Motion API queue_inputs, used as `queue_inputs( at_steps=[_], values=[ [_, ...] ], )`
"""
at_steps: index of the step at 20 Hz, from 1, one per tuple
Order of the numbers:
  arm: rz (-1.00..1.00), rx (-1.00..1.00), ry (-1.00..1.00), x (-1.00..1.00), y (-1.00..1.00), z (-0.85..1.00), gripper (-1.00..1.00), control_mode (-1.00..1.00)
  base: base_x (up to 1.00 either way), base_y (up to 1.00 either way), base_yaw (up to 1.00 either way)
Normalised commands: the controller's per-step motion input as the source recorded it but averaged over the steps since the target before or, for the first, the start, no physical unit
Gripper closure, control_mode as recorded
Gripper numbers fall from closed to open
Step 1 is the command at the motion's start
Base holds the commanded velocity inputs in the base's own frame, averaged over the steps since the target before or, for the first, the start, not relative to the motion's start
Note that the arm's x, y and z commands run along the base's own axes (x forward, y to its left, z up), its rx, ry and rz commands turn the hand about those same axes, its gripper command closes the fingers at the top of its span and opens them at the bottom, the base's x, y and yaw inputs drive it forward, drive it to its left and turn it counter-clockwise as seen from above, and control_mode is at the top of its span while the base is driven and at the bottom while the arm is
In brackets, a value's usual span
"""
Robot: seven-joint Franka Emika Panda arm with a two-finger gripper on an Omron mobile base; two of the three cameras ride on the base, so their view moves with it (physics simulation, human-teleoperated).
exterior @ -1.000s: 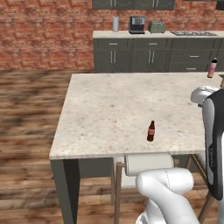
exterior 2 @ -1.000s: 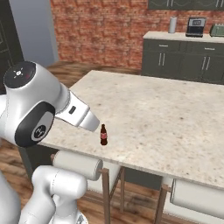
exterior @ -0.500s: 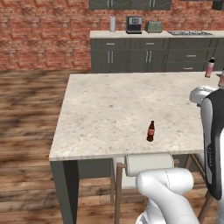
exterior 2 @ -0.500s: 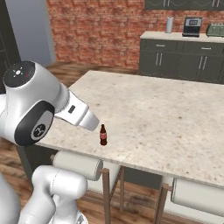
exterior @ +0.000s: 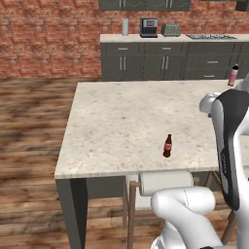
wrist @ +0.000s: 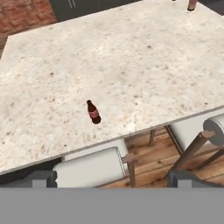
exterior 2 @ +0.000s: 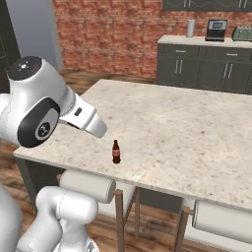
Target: Place the large bottle from the dining counter next to the other large bottle outside the sink, and place the small bottle from the dining counter next to the other small bottle inside the sink.
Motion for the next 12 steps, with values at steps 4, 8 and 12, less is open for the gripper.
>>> queue_inputs(
  at_steps=[4, 8, 12],
  values=[
    [0.07, 0.01, 0.11, 0.00, 0.16, -0.17, -1.00, -1.00, 0.00, 0.00, 0.00],
    [0.07, 0.00, 0.04, 0.00, 0.10, -0.32, -1.00, -1.00, 0.00, 0.00, 0.00],
    [0.07, 0.00, 0.03, 0.01, 0.11, -0.28, -1.00, -1.00, 0.00, 0.00, 0.00]
  ],
)
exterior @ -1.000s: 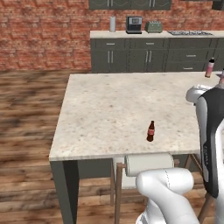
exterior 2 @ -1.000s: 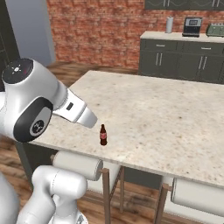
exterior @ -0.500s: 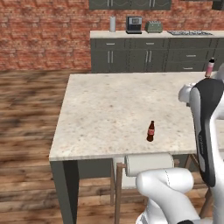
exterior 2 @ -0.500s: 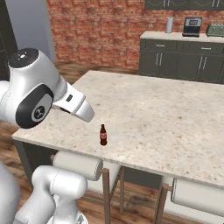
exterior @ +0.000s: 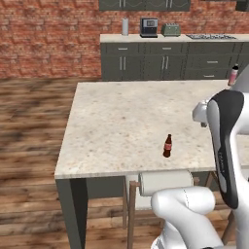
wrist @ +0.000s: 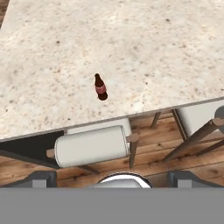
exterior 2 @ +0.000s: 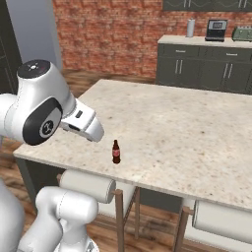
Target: Place the large bottle from the dining counter next to the other large bottle outside the sink, and place the small bottle from the dining counter next to the other small bottle inside the sink.
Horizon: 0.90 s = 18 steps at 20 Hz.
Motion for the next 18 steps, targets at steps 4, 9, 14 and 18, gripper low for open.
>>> queue_inputs(
  at_steps=[4, 9, 14, 18],
  values=[
    [0.05, -0.01, 0.02, 0.08, 0.13, -0.23, -1.00, -1.00, 0.00, 0.00, 0.00],
    [0.05, -0.04, 0.00, 0.08, 0.15, -0.25, -1.00, -1.00, 0.00, 0.00, 0.00],
    [0.05, -0.05, 0.01, 0.19, 0.07, -0.15, -1.00, -1.00, 0.00, 0.00, 0.00],
    [0.04, -0.03, 0.04, 0.34, 0.00, -0.18, -1.00, -1.00, 0.00, 0.00, 0.00]
  ],
)
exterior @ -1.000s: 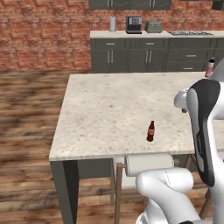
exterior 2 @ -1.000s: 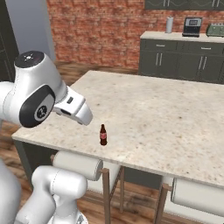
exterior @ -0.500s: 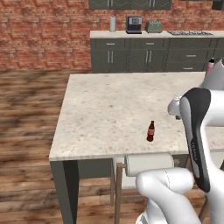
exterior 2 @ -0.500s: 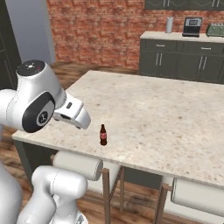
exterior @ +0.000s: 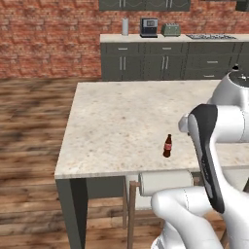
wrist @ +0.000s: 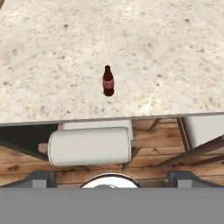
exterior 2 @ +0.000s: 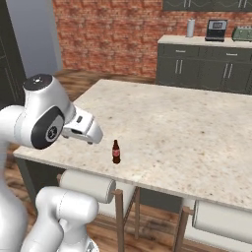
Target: Place the large bottle from the dining counter next to the other large bottle outside the sink, and place the small bottle from the dining counter next to the other small bottle inside the sink.
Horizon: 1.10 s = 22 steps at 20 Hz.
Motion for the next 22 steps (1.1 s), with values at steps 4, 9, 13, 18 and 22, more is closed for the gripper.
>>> queue_inputs(
  at_steps=[4, 9, 13, 18, 22],
  values=[
    [0.03, -0.01, 0.02, 0.31, 0.00, -0.14, -1.00, -1.00, 0.00, 0.00, 0.00],
    [0.03, 0.00, 0.01, 0.29, 0.00, -0.17, -1.00, -1.00, 0.00, 0.00, 0.00],
    [0.04, 0.00, 0.01, 0.21, 0.00, -0.22, -1.00, -1.00, 0.00, 0.00, 0.00],
    [0.02, -0.02, 0.00, 0.23, 0.00, -0.11, -1.00, -1.00, 0.00, 0.00, 0.00],
    [0.00, -0.02, 0.00, 0.27, -0.03, -0.02, -1.00, -1.00, 0.00, 0.00, 0.00]
  ],
)
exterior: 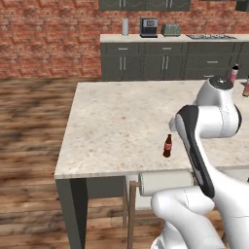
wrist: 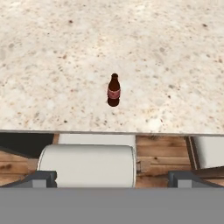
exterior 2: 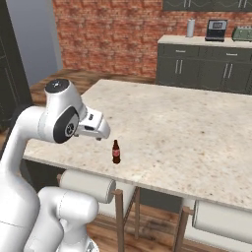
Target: Place the large bottle from the dining counter next to the other large bottle outside the sink, and place the small bottle from the dining counter next to the other small bottle inside the sink.
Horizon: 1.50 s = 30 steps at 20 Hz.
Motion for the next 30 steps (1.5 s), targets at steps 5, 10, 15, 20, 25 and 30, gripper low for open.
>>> queue_inputs(
  at_steps=[5, 10, 15, 20, 25, 30],
  values=[
    [0.01, -0.01, 0.00, 0.21, -0.08, -0.04, -1.00, -1.00, 0.00, 0.00, 0.00],
    [0.02, 0.00, 0.01, 0.24, -0.09, -0.11, -1.00, -1.00, 0.00, 0.00, 0.00],
    [0.02, 0.00, 0.00, 0.36, -0.01, -0.21, -1.00, -1.00, 0.00, 0.00, 0.00],
    [0.03, 0.00, 0.00, 0.32, -0.04, -0.24, -1.00, -1.00, 0.00, 0.00, 0.00],
    [0.02, 0.00, 0.00, 0.18, -0.14, -0.24, -1.00, -1.00, 0.00, 0.00, 0.00],
    [0.02, 0.00, 0.00, 0.23, -0.01, -0.22, -1.00, -1.00, 0.00, 0.00, 0.00]
  ],
)
